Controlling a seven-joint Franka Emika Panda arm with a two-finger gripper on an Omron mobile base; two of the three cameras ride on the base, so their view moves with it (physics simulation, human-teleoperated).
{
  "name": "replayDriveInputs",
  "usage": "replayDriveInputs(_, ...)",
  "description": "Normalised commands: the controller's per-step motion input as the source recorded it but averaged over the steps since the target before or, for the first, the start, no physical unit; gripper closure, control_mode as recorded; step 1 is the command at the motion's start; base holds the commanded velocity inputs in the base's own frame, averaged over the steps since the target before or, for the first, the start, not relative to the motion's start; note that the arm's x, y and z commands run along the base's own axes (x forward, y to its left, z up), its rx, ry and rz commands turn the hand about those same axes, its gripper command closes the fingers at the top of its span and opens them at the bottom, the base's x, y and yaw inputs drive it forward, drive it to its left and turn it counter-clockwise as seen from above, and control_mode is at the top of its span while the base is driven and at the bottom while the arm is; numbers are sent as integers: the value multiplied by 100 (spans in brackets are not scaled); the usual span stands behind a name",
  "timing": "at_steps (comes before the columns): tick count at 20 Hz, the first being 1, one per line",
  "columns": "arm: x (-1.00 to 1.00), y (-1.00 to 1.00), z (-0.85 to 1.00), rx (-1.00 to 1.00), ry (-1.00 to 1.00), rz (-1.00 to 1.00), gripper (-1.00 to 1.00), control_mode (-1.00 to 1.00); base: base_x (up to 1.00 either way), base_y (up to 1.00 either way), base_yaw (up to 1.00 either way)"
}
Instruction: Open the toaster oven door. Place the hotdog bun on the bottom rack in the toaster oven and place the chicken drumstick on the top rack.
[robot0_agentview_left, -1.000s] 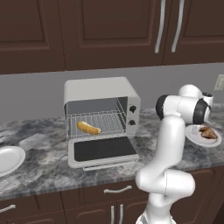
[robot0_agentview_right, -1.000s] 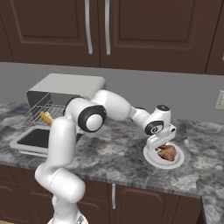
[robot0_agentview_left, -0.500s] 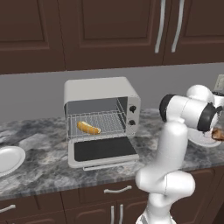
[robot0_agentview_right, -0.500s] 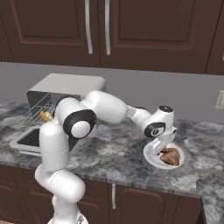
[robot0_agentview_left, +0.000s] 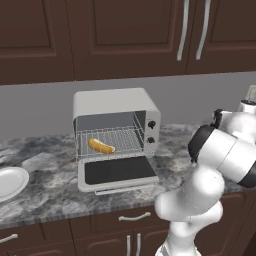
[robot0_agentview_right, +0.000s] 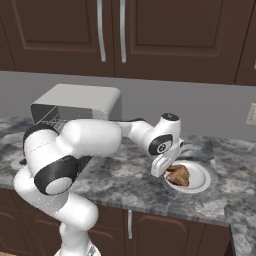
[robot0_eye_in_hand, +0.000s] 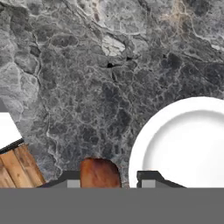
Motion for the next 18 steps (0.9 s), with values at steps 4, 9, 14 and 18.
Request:
replayDriveInputs(4, -40, 80, 56, -5, 0, 15, 100, -100, 0, 0, 0)
replayDriveInputs(9, -46, 87, 52, -4, -1, 18, 100, -100, 0, 0, 0)
replayDriveInputs(14, -22, 90, 53, -2, -1, 17, 100, -100, 0, 0, 0)
replayDriveInputs(18, -23, 100, 42, -3, -2, 17, 100, -100, 0, 0, 0)
